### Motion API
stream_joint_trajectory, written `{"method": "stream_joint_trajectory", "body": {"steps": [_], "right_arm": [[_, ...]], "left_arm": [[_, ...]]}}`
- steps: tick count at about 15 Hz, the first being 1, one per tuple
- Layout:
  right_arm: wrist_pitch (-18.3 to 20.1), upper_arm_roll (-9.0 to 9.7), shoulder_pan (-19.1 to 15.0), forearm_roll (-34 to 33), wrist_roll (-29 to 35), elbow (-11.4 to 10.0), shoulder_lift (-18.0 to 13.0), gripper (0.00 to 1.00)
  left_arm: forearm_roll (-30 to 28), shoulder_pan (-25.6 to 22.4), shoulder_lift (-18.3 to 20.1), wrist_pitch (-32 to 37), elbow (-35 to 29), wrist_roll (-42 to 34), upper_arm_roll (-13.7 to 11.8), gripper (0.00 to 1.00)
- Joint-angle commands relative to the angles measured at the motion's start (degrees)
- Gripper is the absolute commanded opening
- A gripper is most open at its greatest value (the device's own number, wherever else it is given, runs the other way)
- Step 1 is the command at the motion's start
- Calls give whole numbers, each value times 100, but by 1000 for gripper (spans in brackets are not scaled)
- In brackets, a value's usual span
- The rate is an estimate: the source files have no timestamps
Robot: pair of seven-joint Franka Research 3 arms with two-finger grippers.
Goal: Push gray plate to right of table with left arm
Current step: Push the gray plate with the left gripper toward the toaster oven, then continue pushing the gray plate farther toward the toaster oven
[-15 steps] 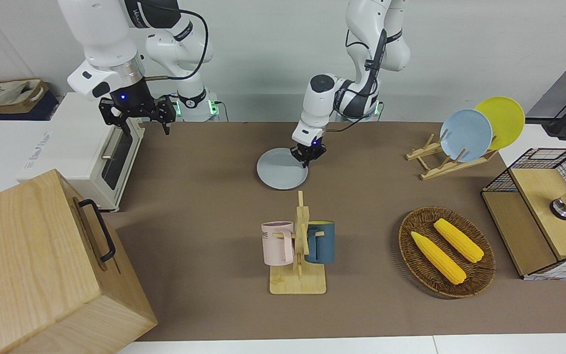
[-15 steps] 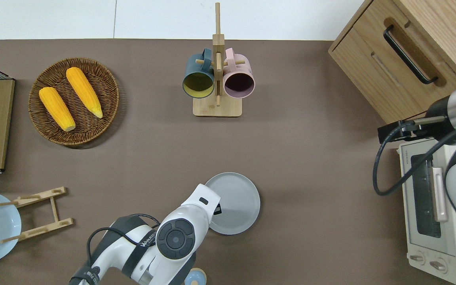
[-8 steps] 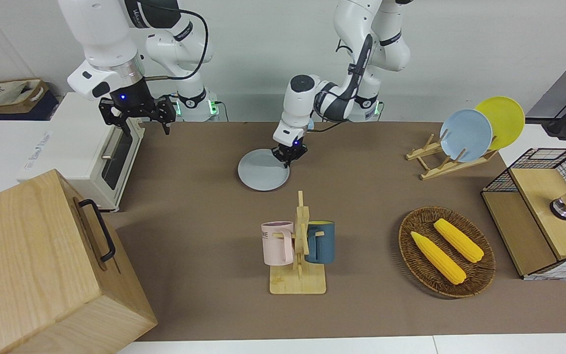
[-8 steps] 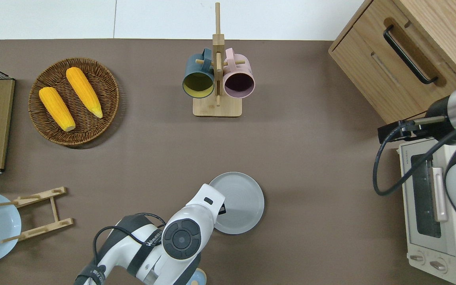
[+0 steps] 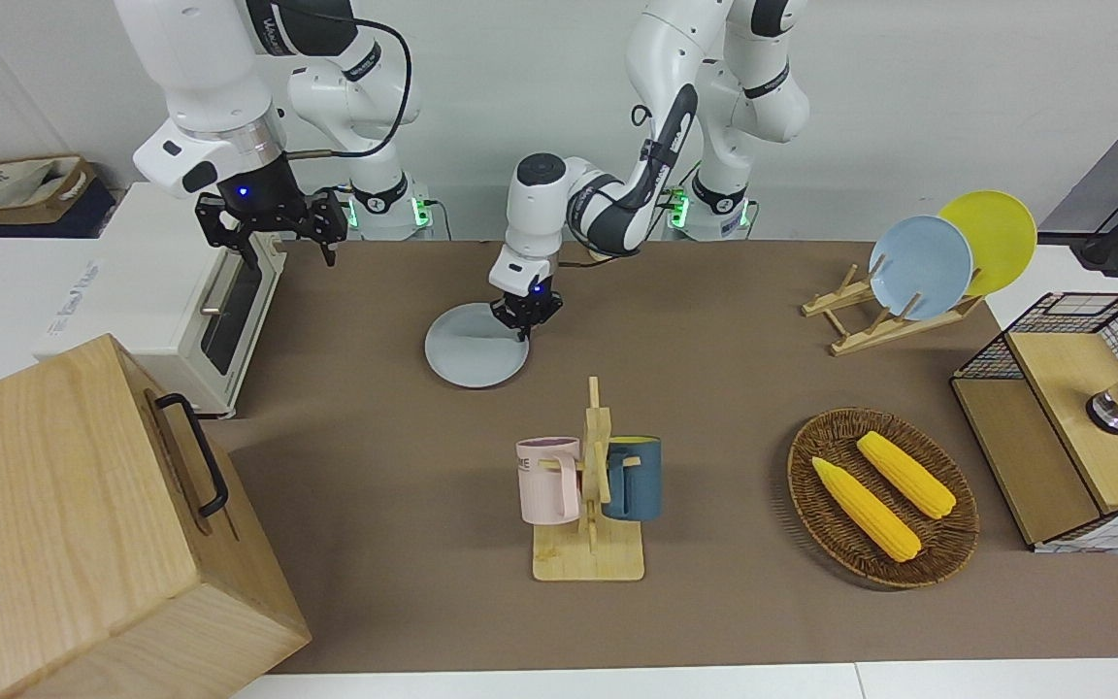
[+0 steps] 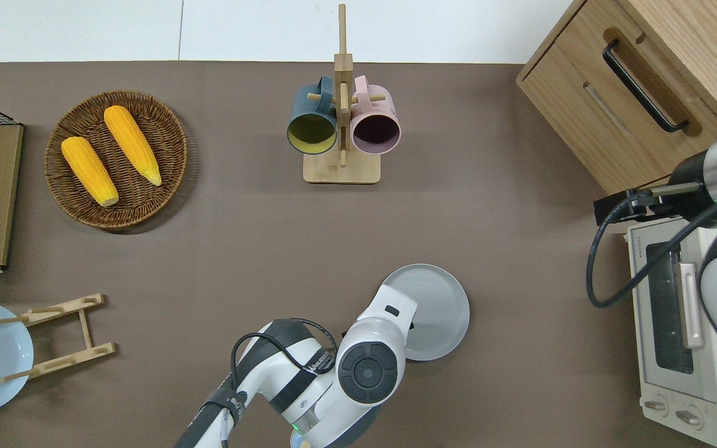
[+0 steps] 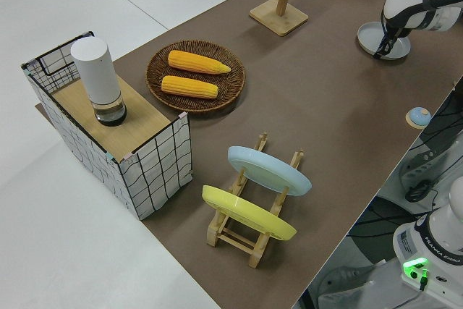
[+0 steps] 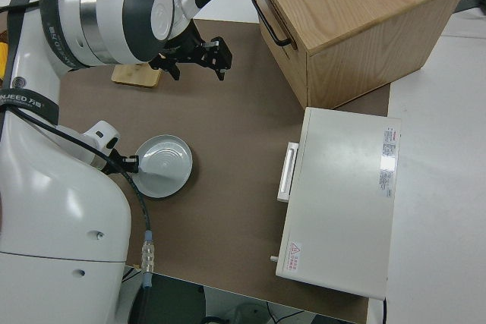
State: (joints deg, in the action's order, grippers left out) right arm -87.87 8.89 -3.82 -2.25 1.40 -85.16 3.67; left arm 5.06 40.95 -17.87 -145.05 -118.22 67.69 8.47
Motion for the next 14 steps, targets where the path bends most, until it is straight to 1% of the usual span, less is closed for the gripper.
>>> {"method": "stream_joint_trajectory", "body": {"steps": [1,10,11,12,13,14], "right_arm": [[60,-1,-4,40,18,8,-33,983],[60,-1,-4,40,18,8,-34,983],[60,-1,-4,40,18,8,-33,983],[60,-1,-4,40,18,8,-33,983],[60,-1,-4,40,18,8,-33,983],[60,-1,-4,40,18,8,-33,983]], "left_arm": [[153,211,-823,56,738,340,-12,0],[153,229,-902,100,931,376,6,0],[153,229,-911,213,993,367,6,93],[136,229,-911,284,994,376,6,315],[92,229,-911,302,1002,376,6,581],[100,229,-902,311,1011,376,6,703]]}}
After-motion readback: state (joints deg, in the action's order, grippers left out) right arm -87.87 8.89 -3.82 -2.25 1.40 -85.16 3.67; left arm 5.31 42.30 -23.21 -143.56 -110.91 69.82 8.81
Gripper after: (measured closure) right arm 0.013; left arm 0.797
